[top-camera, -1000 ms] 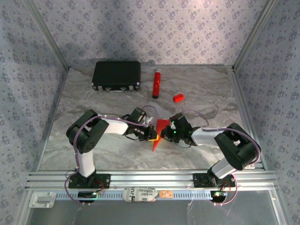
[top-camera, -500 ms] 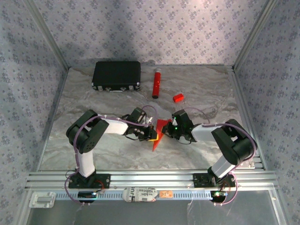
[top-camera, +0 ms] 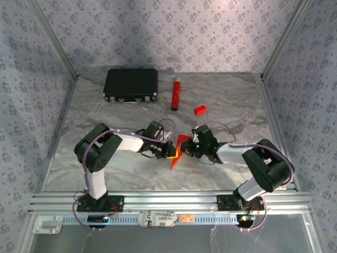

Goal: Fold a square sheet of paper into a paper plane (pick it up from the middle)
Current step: Fold the wing for the fifth time at the center of the table.

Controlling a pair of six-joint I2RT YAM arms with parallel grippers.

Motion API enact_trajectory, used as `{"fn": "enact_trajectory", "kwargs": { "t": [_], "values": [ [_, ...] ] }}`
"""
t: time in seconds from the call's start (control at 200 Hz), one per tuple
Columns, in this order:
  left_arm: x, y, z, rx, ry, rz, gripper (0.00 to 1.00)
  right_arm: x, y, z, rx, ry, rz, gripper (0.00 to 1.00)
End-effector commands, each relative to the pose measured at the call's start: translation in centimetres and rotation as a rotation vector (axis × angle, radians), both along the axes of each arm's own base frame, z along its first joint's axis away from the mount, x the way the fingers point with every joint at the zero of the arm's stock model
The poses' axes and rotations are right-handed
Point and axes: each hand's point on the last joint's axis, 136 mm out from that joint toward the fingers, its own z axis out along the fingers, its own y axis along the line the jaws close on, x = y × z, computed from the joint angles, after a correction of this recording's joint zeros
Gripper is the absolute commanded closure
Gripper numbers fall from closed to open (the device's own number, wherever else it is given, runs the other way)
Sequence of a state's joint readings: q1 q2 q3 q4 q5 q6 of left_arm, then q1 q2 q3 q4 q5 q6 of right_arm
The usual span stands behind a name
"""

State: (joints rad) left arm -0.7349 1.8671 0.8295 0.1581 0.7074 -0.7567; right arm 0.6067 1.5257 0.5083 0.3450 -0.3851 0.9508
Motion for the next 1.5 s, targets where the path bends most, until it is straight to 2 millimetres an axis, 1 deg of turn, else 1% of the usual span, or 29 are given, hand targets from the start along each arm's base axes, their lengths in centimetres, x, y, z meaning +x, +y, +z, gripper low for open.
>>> {"fn": "enact_trajectory", "kwargs": {
  "t": [0.0, 0.09, 0.18, 0.275, 0.44, 0.53, 0.62, 0.715, 0.77, 0.834, 0.894, 0.944, 1.009, 1.079, 1.219, 1.284, 1.369, 1.499],
  "values": [
    [-3.4, 4.2, -5.9, 0.236, 0.145, 0.019, 1.0, -0.7, -0.3, -1.4, -0.019, 0.043, 0.002, 0.95],
    [-3.4, 4.3, -5.8, 0.237, 0.14, 0.024, 1.0, -1.1, -1.3, -3.0, -0.052, 0.08, -0.023, 0.95],
    [-3.5, 4.4, -5.9, 0.239, 0.141, 0.024, 1.0, -1.1, -1.9, -3.6, -0.057, 0.098, -0.046, 0.95],
    [-3.5, 4.5, -5.9, 0.241, 0.144, 0.024, 1.0, -0.6, -1.9, -3.0, -0.041, 0.087, -0.053, 0.95],
    [-3.4, 4.5, -5.8, 0.239, 0.14, 0.025, 1.0, 1.0, -1.8, -0.3, 0.0, 0.028, -0.057, 0.95],
    [-3.4, 4.4, -5.7, 0.239, 0.14, 0.024, 1.0, 2.0, -2.1, 0.7, 0.009, 0.001, -0.06, 0.95],
    [-3.3, 4.4, -5.7, 0.239, 0.139, 0.023, 1.0, 2.8, -2.1, 0.9, 0.014, -0.007, -0.051, 0.95],
    [-3.3, 4.3, -5.6, 0.236, 0.138, 0.022, 1.0, 3.2, -2.1, 0.1, 0.018, 0.015, -0.044, 0.95],
    [-3.1, 4.2, -5.4, 0.23, 0.136, 0.021, 1.0, 3.2, -2.3, -0.7, 0.009, 0.037, -0.05, 0.95],
    [-2.9, 3.8, -4.6, 0.214, 0.135, 0.019, 1.0, 2.7, -3.1, -2.5, -0.054, 0.081, -0.07, 0.96],
    [-2.4, 3.2, -3.3, 0.192, 0.113, 0.019, 1.0, 1.9, -4.2, -4.0, -0.122, 0.123, -0.091, 0.97],
    [-1.7, 2.7, -2.0, 0.175, 0.086, 0.022, 1.0, 1.4, -4.5, -4.8, -0.147, 0.134, -0.094, 0.98],
    [-0.9, 2.0, -0.3, 0.152, 0.058, 0.025, 0.97, 1.0, -4.7, -5.2, -0.155, 0.139, -0.092, 0.98],
    [-0.1, 1.3, 1.6, 0.127, 0.033, 0.027, 0.95, 0.9, -4.6, -5.2, -0.16, 0.133, -0.086, 0.98],
    [0.7, -0.1, 4.4, 0.076, -0.002, 0.014, 0.94, 1.2, -4.6, -5.1, -0.17, 0.129, -0.085, 0.98],
    [0.6, -1.0, 5.0, 0.039, -0.002, 0.001, 0.94, 1.2, -4.6, -5.1, -0.173, 0.129, -0.085, 0.98],
    [0.2, -2.2, 5.0, 0.017, 0.012, -0.025, 0.95, 1.3, -4.6, -5.2, -0.173, 0.134, -0.089, 0.98],
    [-0.5, -3.3, 3.9, 0.038, 0.015, -0.063, 0.95, 1.2, -4.6, -5.2, -0.173, 0.136, -0.092, 0.98]
  ]
}}
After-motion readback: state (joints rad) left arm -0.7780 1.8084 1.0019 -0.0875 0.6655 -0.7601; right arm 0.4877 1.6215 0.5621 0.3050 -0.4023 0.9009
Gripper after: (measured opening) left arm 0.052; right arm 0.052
